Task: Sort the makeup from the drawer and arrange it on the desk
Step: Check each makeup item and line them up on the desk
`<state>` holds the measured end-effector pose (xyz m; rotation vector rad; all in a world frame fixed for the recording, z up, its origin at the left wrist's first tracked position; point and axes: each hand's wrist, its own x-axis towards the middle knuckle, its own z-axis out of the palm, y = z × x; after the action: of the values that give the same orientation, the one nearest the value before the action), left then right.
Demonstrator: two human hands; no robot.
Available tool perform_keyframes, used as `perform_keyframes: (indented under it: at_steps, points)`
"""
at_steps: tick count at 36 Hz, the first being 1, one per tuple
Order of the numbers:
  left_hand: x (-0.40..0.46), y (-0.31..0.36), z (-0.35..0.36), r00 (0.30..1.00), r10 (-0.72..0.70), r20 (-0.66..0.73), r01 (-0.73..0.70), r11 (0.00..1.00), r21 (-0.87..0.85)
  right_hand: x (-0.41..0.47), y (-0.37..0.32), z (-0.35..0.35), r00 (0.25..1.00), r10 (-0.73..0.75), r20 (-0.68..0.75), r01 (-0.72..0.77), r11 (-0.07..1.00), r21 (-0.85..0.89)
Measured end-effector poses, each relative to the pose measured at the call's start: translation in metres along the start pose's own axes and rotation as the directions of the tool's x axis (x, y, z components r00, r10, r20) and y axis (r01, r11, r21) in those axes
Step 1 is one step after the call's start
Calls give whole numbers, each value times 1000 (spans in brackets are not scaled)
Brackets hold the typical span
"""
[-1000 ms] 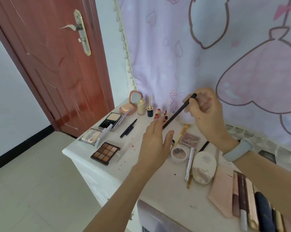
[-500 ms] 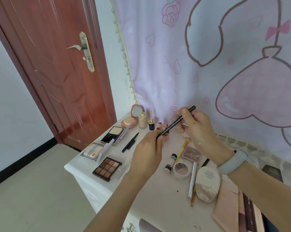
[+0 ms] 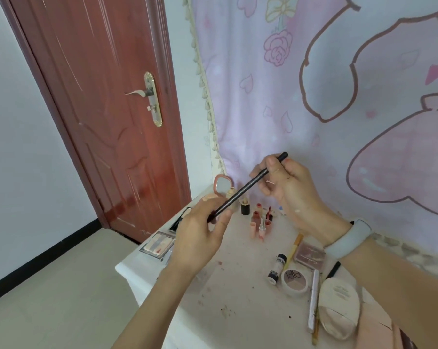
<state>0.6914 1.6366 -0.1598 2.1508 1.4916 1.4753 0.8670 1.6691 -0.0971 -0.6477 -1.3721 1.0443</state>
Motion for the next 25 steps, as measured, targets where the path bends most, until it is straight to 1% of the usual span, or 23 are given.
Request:
perform_keyframes:
  at_steps: [2,4,6,7,8,9,10,11,12,13,15,17,21,25]
  points:
    - [1,-11,-8,995,-90,-33,90,996,3,8,-9,0,999,-43,-22,43,999,16]
    - [-1,-25,-17,984,-170,-47,170,985,4,15,-14,-2,994,-100,-51,100,995,-8]
    - [-3,-38,-28,964,-260,-60,255,964,-69,16,-9,-2,986,-165,-7,162,976,-145]
    - [-3,-44,-32,948,-312,-59,304,946,-113,13,-1,-1,981,-185,58,194,946,-260]
    - [-4,-48,-35,933,-355,-53,345,928,-137,7,10,0,970,-183,158,232,890,-393]
    - [-5,-52,-38,923,-383,-43,374,916,-144,0,23,0,950,-143,278,275,805,-526]
    - [-6,-56,-40,916,-400,-30,392,908,-150,-8,37,1,920,-66,387,320,695,-643]
    - [-8,-59,-40,912,-409,-20,401,902,-161,-15,50,1,884,12,468,380,565,-733]
    - [-10,-60,-41,910,-414,-10,407,897,-171,-22,63,2,844,71,531,455,431,-780]
    - [-14,-60,-41,910,-415,-4,407,895,-182,-27,75,3,801,125,585,527,315,-789]
    - [-20,-60,-40,917,-398,-5,388,896,-216,-33,95,7,720,236,653,639,142,-756]
    - [-24,-59,-40,923,-385,-6,368,887,-280,-35,110,11,685,314,658,681,46,-731]
    - [-29,-57,-40,909,-416,15,380,816,-436,-30,130,17,674,403,619,687,-34,-726]
    - [-33,-54,-41,886,-464,4,399,758,-516,-23,142,20,677,451,581,670,-51,-741]
